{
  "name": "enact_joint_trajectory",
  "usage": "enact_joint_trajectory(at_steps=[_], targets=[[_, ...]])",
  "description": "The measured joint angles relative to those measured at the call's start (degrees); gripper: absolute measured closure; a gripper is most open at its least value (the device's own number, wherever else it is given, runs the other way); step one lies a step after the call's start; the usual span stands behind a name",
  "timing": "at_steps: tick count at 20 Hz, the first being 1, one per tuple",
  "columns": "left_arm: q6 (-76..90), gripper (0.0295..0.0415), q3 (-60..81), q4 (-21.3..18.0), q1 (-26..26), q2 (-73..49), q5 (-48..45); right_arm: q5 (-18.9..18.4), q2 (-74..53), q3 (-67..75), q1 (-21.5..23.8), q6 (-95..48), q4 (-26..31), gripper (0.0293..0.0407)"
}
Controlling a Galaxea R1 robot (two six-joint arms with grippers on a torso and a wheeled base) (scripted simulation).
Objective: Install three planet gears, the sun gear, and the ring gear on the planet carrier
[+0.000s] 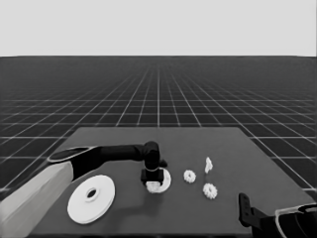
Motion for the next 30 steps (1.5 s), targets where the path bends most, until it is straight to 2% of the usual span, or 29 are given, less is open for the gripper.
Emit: enact_joint_trajectory(at_steps=[4, 6, 8, 14, 15, 16, 17, 18, 20, 24, 25, 26, 28, 30], targets=[[0.0, 0.0326, 0.0, 0.0, 0.0, 0.0, 0.0, 0.0, 0.0, 0.0, 0.0, 0.0, 0.0, 0.0315], [-3.08, 0.0326, 4.45, -5.94, -6.01, -0.97, 1.72, 0.0, 0.0, 0.0, 0.0, 0.0, 0.0, 0.0315], [-3.77, 0.0326, 5.33, -8.28, -8.48, -1.09, 1.92, 0.0, 0.0, 0.0, 0.0, 0.0, 0.0, 0.0315], [-3.98, 0.0326, 5.59, -9.5, -9.63, -1.12, 1.95, 0.0, 0.0, 0.0, 0.0, 0.0, 0.0, 0.0315], [23.73, 0.0303, 27.0, -6.67, -15.65, -16.38, -18.51, 0.0, 0.0, 0.0, 0.0, 0.0, 0.0, 0.0315], [52.29, 0.0301, 41.56, -4.95, -21.69, -37.9, -31.0, 0.0, 0.0, 0.0, 0.0, 0.0, 0.0, 0.0315], [73.28, 0.0308, 50.14, -3.94, -25.14, -51.23, -38.31, 0.0, 0.0, 0.0, 0.0, 0.0, 0.0, 0.0315], [85.63, 0.0317, 55.3, -3.36, -27.09, -58.79, -42.63, 0.0, 0.0, 0.0, 0.0, 0.0, 0.0, 0.0315], [97.17, 0.0324, 60.16, -2.82, -28.88, -65.62, -46.66, 0.0, 0.0, 0.0, 0.0, 0.0, 0.0, 0.0315], [102.55, 0.0326, 62.39, -2.57, -29.72, -68.66, -48.54, 0.0, 0.0, 0.0, 0.0, 0.0, 0.0, 0.0315], [102.85, 0.0326, 62.51, -2.55, -29.77, -68.83, -48.65, -12.89, 12.29, -8.89, 12.93, 26.26, 12.57, 0.0304], [103.03, 0.0326, 62.59, -2.54, -29.8, -68.92, -48.71, -16.41, 20.78, -19.16, 17.34, 39.8, 19.55, 0.0307], [103.2, 0.0326, 62.65, -2.53, -29.83, -69.01, -48.77, -17.86, 27.75, -31.7, 19.01, 49.02, 25.42, 0.0313], [103.25, 0.0326, 62.67, -2.53, -29.84, -69.03, -48.79, -18.23, 30.21, -36.85, 19.26, 51.52, 27.4, 0.0315]])
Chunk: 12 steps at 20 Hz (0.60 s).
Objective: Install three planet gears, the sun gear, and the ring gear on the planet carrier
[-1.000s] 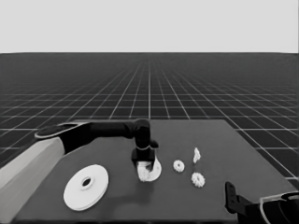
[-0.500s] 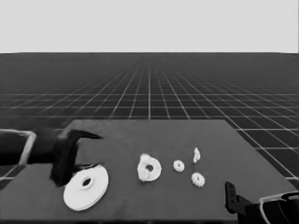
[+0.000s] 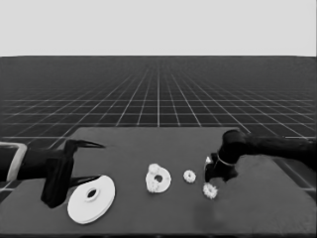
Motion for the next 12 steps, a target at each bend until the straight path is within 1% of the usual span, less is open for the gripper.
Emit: enact_joint_trajectory(at_steps=[4, 5, 6, 7, 9, 12], targets=[[0.03, 0.0326, 0.01, 0.0, 0.0, -0.01, -0.01, -0.18, 1.24, -2.68, 0.05, 0.98, 0.92, 0.0315], [0.03, 0.0326, 0.01, 0.0, 0.0, -0.01, -0.01, 1.88, 2.12, -4.94, -5.15, 0.12, -4.22, 0.0315], [0.03, 0.0326, 0.01, 0.0, -0.01, -0.01, -0.01, 3.33, 2.94, -7.0, -8.64, -0.62, -7.04, 0.0315], [0.03, 0.0326, 0.01, 0.0, -0.01, -0.02, -0.01, 4.28, 3.56, -8.5, -10.5, -1.16, -8.55, 0.0315], [0.03, 0.0326, 0.01, 0.0, -0.01, -0.02, -0.01, 5.24, 4.2, -10.08, -12.08, -1.72, -9.86, 0.0315], [0.03, 0.0326, 0.01, 0.0, -0.01, -0.02, -0.01, 5.66, 4.48, -10.76, -12.68, -1.96, -10.39, 0.0315]])
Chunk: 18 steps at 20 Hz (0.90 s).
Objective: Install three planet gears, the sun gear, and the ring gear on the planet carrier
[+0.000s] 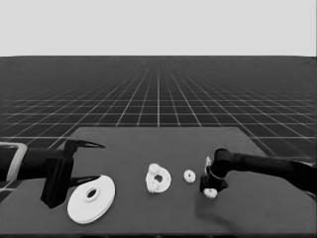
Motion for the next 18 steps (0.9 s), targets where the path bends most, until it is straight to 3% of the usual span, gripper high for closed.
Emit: enact_joint_trajectory(at_steps=[2, 4, 12, 13, 15, 18], targets=[[0.0, 0.0326, 0.0, 0.0, 0.0, 0.0, 0.0, 0.07, 0.04, -0.11, -0.09, -0.04, -0.09, 0.0315], [0.0, 0.0326, 0.0, 0.0, 0.0, 0.0, 0.0, 0.09, 0.06, -0.15, -0.12, -0.05, -0.12, 0.0386], [0.0, 0.0326, 0.0, 0.0, 0.0, 0.0, 0.0, 0.11, 0.07, -0.16, -0.11, -0.06, -0.14, 0.0387], [0.0, 0.0326, 0.0, 0.0, 0.0, 0.0, 0.0, -2.74, -1.68, 4.19, 4.06, 1.65, 3.91, 0.0387], [0.0, 0.0326, 0.0, 0.0, 0.0, 0.0, 0.0, -4.92, -2.79, 7.0, 9.78, 2.79, 8.65, 0.0387], [0.0, 0.0326, 0.0, 0.0, 0.0, 0.0, 0.0, -5.69, -3.01, 7.59, 12.17, 3.03, 10.85, 0.0387]])
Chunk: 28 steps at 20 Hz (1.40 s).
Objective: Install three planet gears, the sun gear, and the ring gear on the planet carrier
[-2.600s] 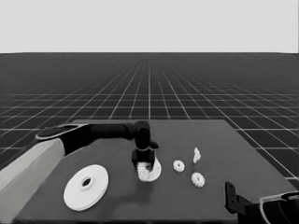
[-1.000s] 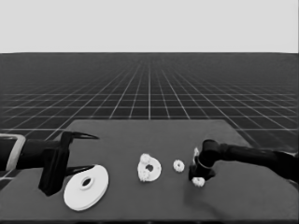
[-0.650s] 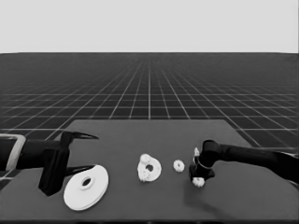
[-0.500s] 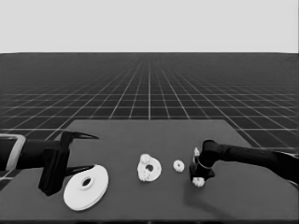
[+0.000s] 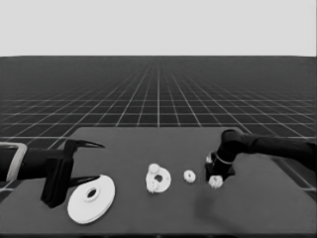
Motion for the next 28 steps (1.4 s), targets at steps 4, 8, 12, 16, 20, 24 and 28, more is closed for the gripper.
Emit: enact_joint_trajectory(at_steps=[4, 8, 12, 16, 20, 24, 28], targets=[[0.0, 0.0326, 0.0, 0.0, 0.0, 0.0, 0.0, -0.16, -0.03, 0.07, 0.49, 0.02, 0.51, 0.0387], [0.0, 0.0326, 0.0, 0.0, 0.0, 0.0, 0.0, -2.21, 30.27, -21.74, 2.04, 8.52, 1.62, 0.0387], [0.0, 0.0326, 0.0, 0.0, 0.0, 0.0, 0.0, -1.9, 34.41, -27.49, 2.08, 6.75, 1.82, 0.0387], [0.0, 0.0326, 0.0, 0.0, 0.0, 0.0, 0.0, -0.04, 35.73, -31.41, -3.78, 4.54, -3.75, 0.0387], [0.0, 0.0326, 0.0, 0.0, 0.0, 0.0, 0.0, 1.2, 36.47, -33.87, -6.39, 3.15, -6.12, 0.0387], [0.0, 0.0326, 0.0, 0.0, 0.0, 0.0, 0.0, 1.36, 36.55, -34.18, -6.71, 2.99, -6.4, 0.0387], [0.0, 0.0326, 0.0, 0.0, 0.0, 0.0, 0.0, 1.39, 36.56, -34.22, -6.74, 2.97, -6.43, 0.0316]])
